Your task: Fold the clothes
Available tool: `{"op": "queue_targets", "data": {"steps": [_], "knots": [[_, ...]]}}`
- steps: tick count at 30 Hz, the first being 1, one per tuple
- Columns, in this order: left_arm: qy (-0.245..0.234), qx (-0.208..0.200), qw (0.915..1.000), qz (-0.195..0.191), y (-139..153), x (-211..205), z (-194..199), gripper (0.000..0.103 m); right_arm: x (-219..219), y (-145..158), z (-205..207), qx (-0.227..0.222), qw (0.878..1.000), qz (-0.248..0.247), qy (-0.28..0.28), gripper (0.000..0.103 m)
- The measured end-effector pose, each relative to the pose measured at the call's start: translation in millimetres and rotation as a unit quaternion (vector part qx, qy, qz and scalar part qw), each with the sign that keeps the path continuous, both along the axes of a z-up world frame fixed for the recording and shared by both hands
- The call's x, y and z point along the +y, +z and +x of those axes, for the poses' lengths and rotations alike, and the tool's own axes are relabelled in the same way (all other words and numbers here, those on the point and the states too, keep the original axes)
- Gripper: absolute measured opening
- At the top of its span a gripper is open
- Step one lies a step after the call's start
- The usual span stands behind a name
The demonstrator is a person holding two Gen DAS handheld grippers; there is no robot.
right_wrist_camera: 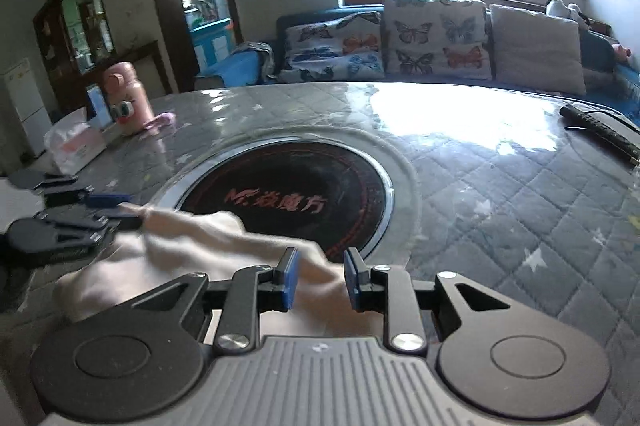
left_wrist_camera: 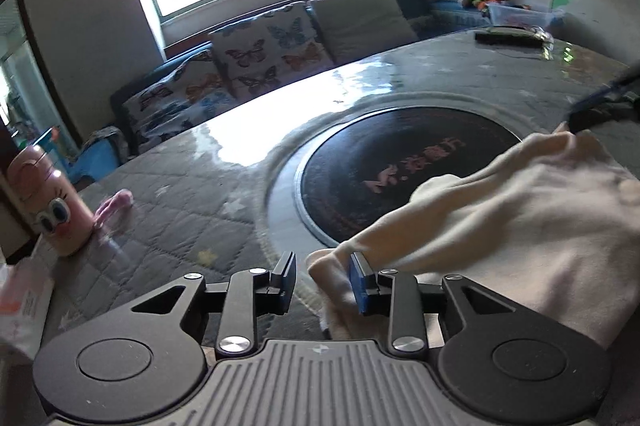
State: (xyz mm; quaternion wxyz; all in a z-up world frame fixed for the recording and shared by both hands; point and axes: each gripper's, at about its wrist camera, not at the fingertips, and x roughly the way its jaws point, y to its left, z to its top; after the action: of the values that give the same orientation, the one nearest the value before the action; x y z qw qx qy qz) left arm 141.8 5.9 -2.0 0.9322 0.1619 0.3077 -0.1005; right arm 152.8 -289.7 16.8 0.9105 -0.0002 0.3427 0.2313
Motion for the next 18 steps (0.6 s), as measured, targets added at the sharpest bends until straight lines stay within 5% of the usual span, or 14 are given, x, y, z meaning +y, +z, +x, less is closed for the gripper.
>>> {"op": "queue_targets", "data": {"steps": [7,9,18], "knots": [[-0.015,-0.010,0.9996,-0.021,20,-12,-11,0.033,0,-19,10,0.040,0.999,0.017,-0.001,0.021],[-0.024,-0.003,0.9992,-0.030,22,-16,-11,0.033,-5,-22,14,0.042,0.999,0.016,-0.015,0.010],[-0.078,0.036,0.9947,-0.057,14,-46,2,0.031,22,-9,17,0.025,0.999,0.014,0.021,0.011]]}}
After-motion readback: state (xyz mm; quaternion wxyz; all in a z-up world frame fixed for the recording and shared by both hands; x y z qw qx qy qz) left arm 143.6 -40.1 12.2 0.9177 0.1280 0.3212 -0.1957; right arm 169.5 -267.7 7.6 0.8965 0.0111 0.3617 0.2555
